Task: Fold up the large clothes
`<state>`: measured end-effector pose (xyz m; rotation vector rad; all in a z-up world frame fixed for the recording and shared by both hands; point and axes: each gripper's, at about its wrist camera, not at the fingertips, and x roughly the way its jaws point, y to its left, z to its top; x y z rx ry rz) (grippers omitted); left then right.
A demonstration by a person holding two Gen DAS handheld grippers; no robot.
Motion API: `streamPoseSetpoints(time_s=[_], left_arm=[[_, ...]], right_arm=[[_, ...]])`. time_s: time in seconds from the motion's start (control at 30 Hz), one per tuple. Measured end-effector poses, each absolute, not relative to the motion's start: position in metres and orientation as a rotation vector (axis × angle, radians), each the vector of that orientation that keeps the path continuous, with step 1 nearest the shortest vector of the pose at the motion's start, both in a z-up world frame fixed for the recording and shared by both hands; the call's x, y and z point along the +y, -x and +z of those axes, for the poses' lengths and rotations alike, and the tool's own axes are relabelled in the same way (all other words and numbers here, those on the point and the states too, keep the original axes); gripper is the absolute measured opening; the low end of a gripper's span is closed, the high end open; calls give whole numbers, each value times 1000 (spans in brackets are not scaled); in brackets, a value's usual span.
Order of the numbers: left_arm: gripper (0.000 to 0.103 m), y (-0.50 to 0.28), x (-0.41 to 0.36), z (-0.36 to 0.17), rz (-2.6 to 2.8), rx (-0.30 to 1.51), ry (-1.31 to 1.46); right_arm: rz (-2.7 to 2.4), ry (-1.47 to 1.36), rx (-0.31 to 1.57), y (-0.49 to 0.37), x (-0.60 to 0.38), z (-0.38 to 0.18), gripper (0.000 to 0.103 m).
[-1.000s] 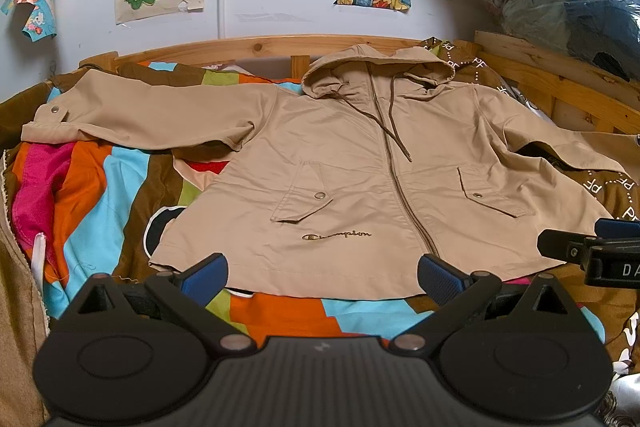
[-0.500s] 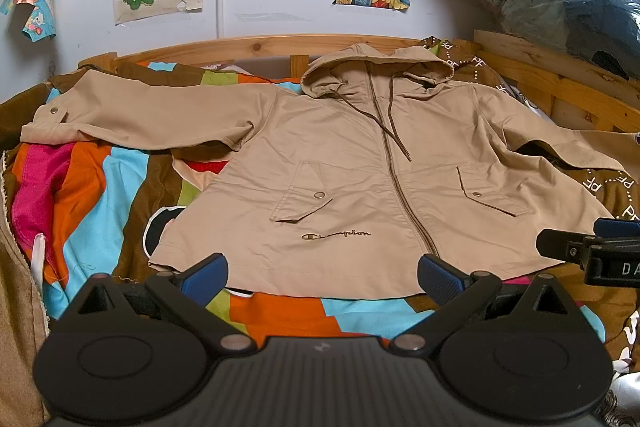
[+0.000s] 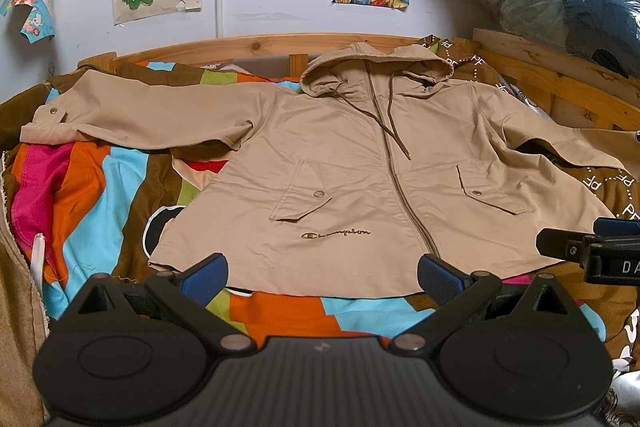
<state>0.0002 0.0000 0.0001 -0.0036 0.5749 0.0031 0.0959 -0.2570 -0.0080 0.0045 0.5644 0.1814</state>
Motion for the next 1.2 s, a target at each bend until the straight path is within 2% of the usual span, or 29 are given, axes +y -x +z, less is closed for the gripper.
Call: streamPoseSetpoints(time_s=[0.73, 1.0, 1.2], left_arm=[[102, 1, -3, -1, 6, 590, 1], [102, -5, -6, -10, 35, 651, -7], [102, -12, -4, -9, 15, 722, 55]], right_arm=[[158, -12, 568, -96, -260, -14, 102], [23, 19, 368, -81, -274, -18, 102], [-55, -12, 347, -95, -318, -10, 102]])
